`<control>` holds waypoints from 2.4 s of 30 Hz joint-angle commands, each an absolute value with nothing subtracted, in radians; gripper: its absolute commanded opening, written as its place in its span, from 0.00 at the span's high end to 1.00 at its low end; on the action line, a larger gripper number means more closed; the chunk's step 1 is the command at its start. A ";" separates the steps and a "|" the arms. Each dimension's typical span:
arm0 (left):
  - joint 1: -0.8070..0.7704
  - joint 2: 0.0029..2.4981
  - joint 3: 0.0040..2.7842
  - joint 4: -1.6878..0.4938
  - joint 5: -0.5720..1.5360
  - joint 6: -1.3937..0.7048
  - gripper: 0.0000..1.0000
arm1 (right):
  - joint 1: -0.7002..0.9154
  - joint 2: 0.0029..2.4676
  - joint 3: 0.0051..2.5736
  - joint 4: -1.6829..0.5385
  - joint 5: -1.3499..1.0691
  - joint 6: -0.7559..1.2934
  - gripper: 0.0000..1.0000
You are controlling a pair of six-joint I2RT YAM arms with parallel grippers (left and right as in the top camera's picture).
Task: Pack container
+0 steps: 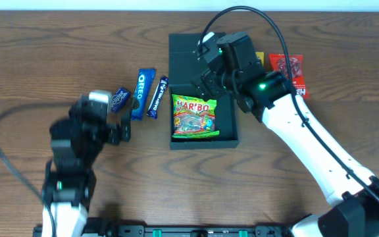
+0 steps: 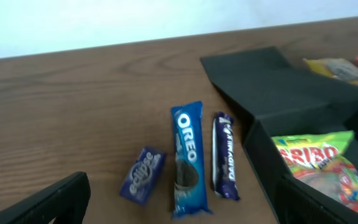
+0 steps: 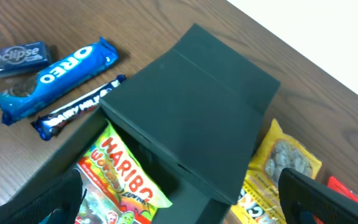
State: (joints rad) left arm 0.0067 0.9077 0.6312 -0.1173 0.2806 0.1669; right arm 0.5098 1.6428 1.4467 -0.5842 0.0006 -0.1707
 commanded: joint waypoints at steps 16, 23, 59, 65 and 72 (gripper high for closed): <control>-0.085 1.628 1.110 -0.231 0.200 0.372 0.05 | 0.340 1.640 1.459 -0.586 0.011 -0.153 0.01; -0.166 1.700 1.109 -0.228 0.148 0.379 0.05 | 0.320 1.640 1.459 -0.593 0.011 -0.154 0.01; -0.117 1.856 1.108 -0.181 0.237 0.306 0.33 | 0.320 1.640 1.459 -0.655 0.011 -0.154 0.01; -0.117 1.876 1.108 -0.181 0.236 0.284 0.34 | 0.320 1.640 1.459 -0.659 0.011 -0.154 0.01; -0.117 1.884 1.108 -0.183 0.221 0.283 0.36 | 0.320 1.640 1.459 -0.668 0.011 -0.154 0.01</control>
State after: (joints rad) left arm -0.1177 1.8637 1.0889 -0.1818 0.2291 0.2882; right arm 0.3286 1.6428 1.4467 -0.6640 0.0040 -0.1646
